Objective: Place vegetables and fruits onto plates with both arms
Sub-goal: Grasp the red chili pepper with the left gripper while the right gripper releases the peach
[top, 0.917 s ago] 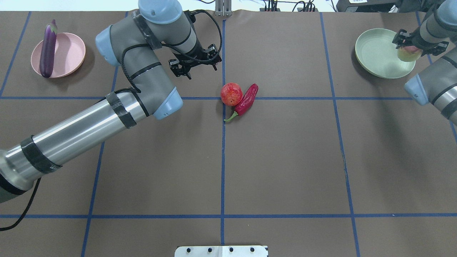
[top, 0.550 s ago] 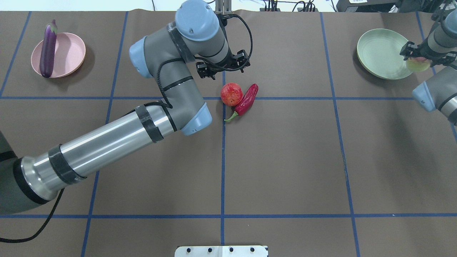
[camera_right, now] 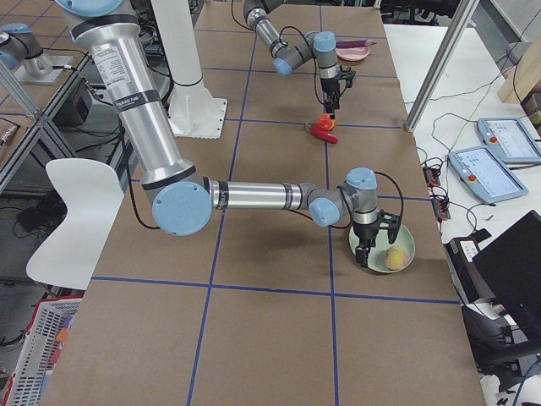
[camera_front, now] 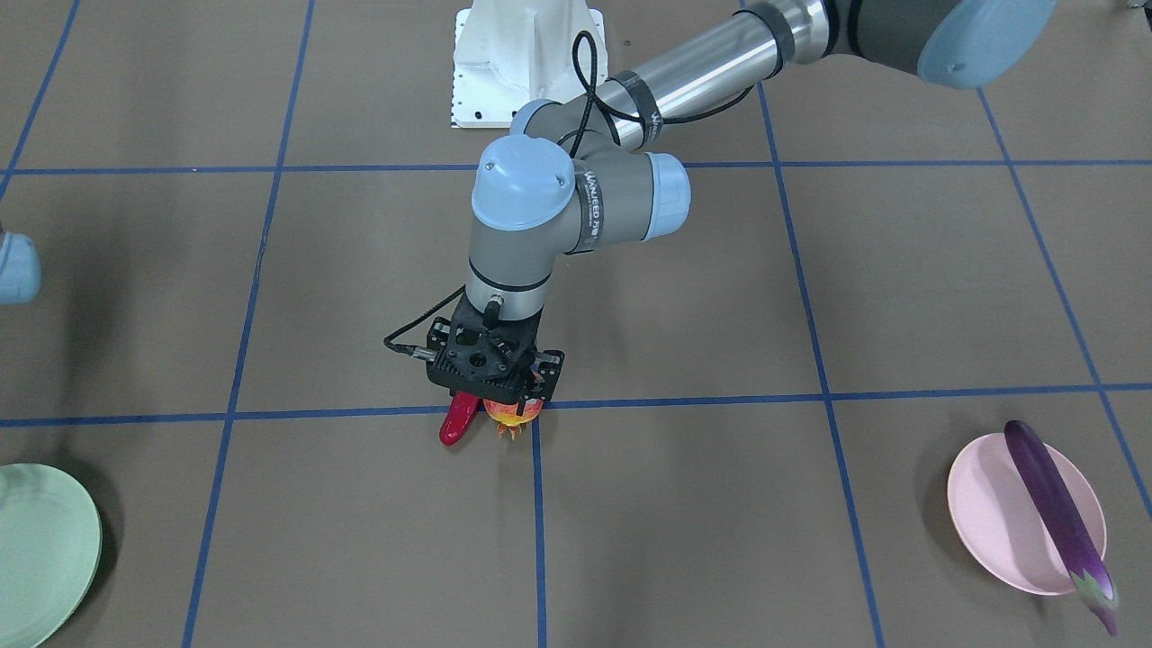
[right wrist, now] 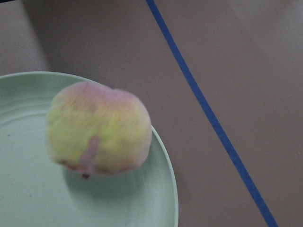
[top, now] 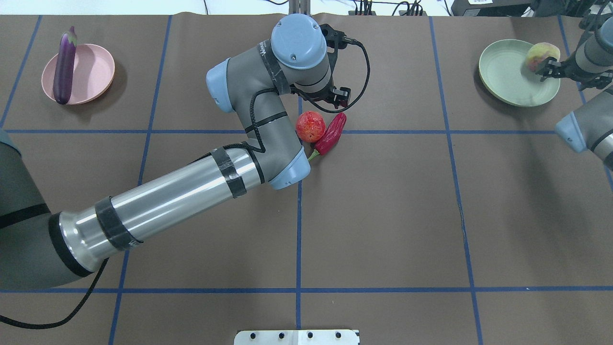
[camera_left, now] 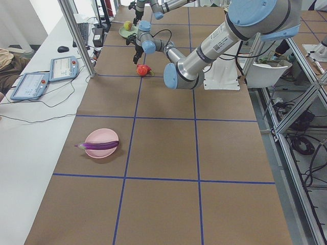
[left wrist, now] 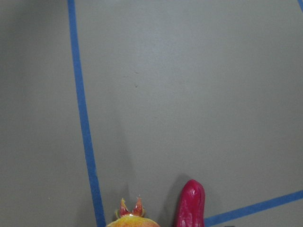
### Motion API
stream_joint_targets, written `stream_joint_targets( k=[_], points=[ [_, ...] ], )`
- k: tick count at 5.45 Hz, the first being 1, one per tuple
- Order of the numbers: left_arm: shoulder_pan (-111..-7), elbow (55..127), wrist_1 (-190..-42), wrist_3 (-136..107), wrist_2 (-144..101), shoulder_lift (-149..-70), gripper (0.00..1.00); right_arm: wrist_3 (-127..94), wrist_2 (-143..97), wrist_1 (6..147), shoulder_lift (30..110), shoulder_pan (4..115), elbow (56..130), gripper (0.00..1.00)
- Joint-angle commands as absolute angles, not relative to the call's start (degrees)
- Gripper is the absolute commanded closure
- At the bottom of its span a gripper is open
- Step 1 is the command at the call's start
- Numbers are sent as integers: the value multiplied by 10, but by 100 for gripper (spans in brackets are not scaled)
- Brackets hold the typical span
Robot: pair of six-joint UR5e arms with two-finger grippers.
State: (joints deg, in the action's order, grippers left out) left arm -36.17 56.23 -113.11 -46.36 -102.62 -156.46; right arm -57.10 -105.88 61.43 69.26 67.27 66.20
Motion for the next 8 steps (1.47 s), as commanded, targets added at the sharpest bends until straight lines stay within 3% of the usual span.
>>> stream_joint_targets(
  k=[1, 3, 8],
  points=[
    [-345, 475, -1135, -425, -985, -1622, 17, -574, -1058, 612, 698, 672, 671, 0],
    [-327, 404, -1150, -423, -982, -1651, 17, -576, -1060, 613, 698, 672, 676, 0],
    [-310, 361, -1183, -423, -965, -1657, 21, -576, -1082, 612, 700, 673, 685, 0]
  ],
)
